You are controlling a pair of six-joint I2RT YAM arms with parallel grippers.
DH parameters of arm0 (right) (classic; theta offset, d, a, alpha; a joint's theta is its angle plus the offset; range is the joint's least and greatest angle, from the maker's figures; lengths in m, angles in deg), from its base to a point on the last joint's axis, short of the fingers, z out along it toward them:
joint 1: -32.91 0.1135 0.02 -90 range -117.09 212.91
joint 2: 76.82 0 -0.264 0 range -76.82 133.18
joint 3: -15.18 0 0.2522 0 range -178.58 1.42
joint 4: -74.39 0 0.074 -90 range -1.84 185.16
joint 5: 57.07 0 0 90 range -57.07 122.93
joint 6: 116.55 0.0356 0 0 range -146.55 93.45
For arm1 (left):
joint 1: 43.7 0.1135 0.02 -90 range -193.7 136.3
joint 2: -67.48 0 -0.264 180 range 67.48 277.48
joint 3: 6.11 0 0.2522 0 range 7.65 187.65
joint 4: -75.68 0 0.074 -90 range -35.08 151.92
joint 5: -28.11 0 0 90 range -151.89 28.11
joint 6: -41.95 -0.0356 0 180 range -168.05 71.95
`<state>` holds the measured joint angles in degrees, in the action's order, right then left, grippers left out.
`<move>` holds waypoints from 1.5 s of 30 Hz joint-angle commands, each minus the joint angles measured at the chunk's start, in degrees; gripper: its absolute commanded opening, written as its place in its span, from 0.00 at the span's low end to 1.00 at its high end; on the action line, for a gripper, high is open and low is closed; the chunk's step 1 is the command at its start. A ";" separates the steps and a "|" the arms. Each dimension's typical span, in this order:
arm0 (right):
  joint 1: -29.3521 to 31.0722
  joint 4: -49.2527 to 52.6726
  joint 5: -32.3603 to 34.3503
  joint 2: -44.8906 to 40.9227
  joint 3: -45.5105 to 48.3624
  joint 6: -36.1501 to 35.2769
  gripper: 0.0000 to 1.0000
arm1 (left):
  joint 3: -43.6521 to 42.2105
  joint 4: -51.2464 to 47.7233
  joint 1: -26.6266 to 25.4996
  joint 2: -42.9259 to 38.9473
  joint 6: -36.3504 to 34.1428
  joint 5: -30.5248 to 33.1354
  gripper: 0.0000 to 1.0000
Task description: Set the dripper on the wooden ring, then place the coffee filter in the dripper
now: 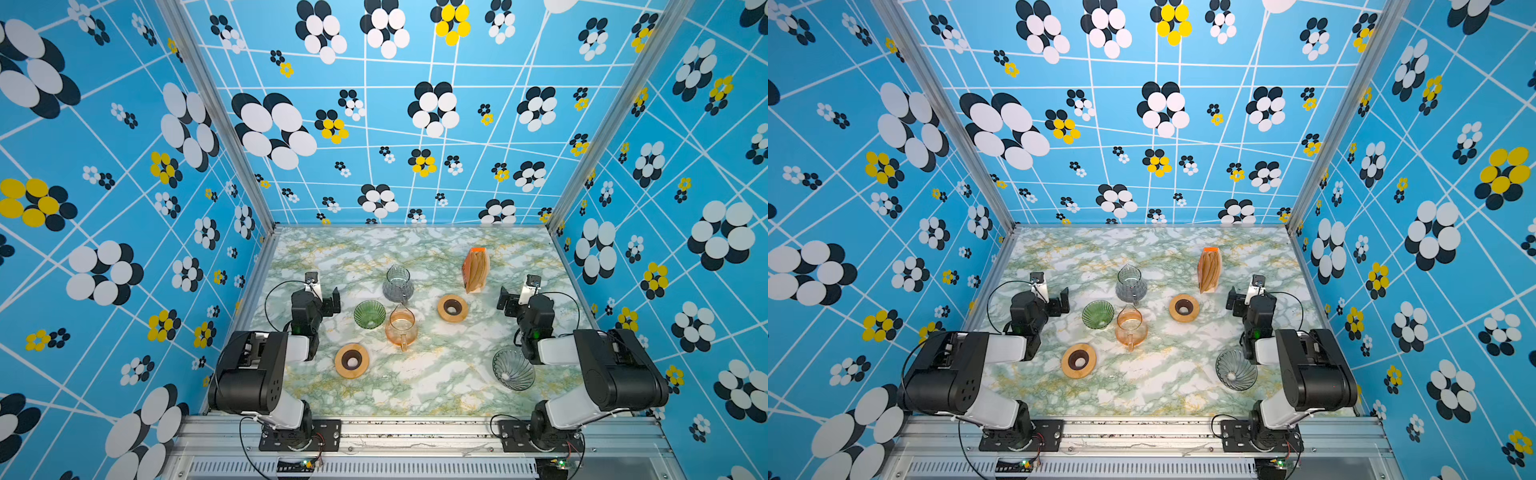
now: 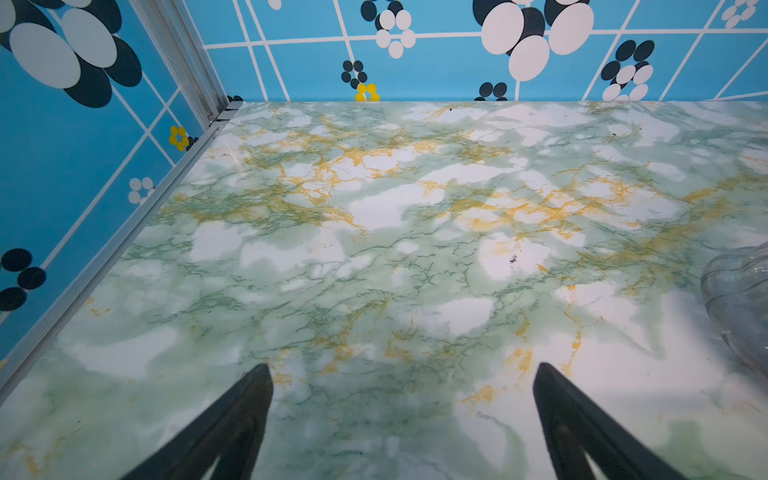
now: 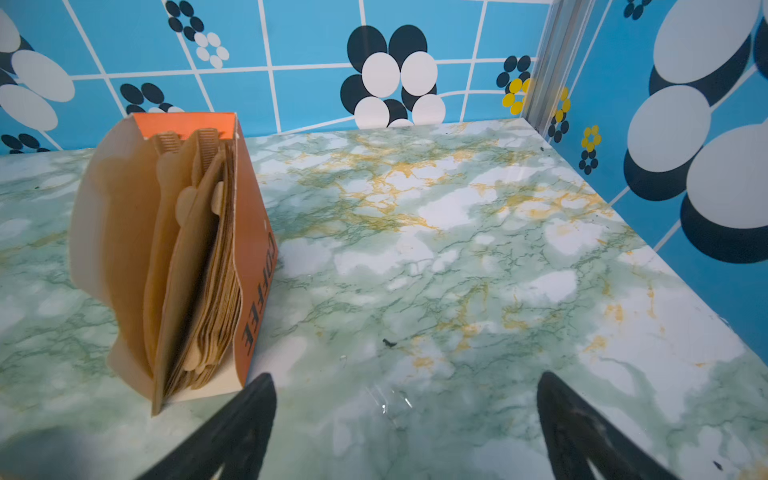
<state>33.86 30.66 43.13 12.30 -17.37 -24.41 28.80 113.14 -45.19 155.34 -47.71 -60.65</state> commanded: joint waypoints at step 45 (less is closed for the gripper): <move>0.32 1.31 0.89 0.18 -1.58 0.02 0.99 | 0.50 1.17 0.08 0.56 -0.52 -0.81 0.99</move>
<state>33.91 33.48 43.32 12.30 -19.09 -24.44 28.78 113.17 -45.19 155.34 -47.71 -60.65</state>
